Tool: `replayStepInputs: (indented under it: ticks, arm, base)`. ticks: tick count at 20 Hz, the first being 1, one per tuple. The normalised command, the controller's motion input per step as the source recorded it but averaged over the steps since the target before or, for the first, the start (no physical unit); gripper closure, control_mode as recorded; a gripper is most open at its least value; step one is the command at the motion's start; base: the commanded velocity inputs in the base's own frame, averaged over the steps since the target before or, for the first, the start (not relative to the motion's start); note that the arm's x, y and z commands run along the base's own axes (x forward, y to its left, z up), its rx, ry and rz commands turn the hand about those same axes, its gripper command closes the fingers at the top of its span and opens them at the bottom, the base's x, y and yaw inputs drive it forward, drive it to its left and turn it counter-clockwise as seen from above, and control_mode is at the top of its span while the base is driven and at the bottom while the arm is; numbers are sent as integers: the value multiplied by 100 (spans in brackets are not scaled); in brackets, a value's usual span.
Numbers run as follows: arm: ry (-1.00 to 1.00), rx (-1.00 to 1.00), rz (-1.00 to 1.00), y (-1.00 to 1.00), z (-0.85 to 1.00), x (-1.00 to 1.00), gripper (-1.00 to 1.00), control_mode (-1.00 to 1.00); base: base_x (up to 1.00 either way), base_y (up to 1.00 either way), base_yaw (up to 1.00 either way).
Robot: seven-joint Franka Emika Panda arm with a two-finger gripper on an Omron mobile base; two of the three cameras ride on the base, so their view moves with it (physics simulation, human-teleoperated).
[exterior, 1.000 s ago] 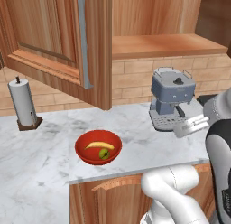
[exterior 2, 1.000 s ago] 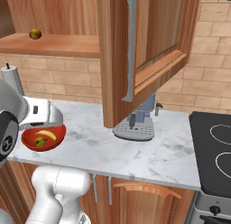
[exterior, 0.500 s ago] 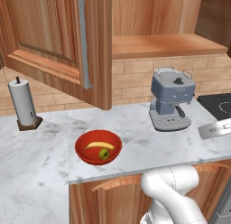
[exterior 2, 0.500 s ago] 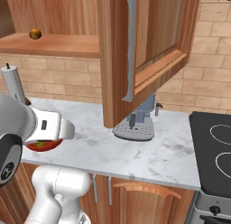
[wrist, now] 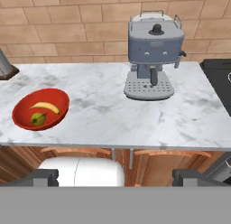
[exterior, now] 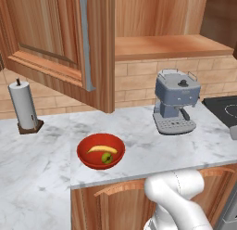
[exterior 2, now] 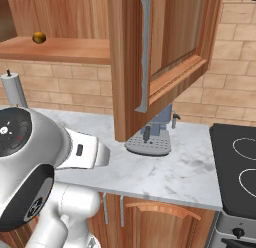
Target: Open the cabinet. Pick the banana and pear from the cabinet and place them into the bowl. Then close the cabinet.
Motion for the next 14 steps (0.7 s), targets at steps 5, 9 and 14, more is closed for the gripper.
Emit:
replayStepInputs:
  ticks: [5, 9, 14]
  arm:
    - [0, 5, -4, -55, 0, -1, -100, -100]
    - [0, 4, -1, -59, 0, -4, -100, -100]
    - [-3, 3, 0, -53, 0, -2, -100, -100]
  base:
    - [0, 0, 0]
    - [0, 0, 0]
    - [0, 0, 0]
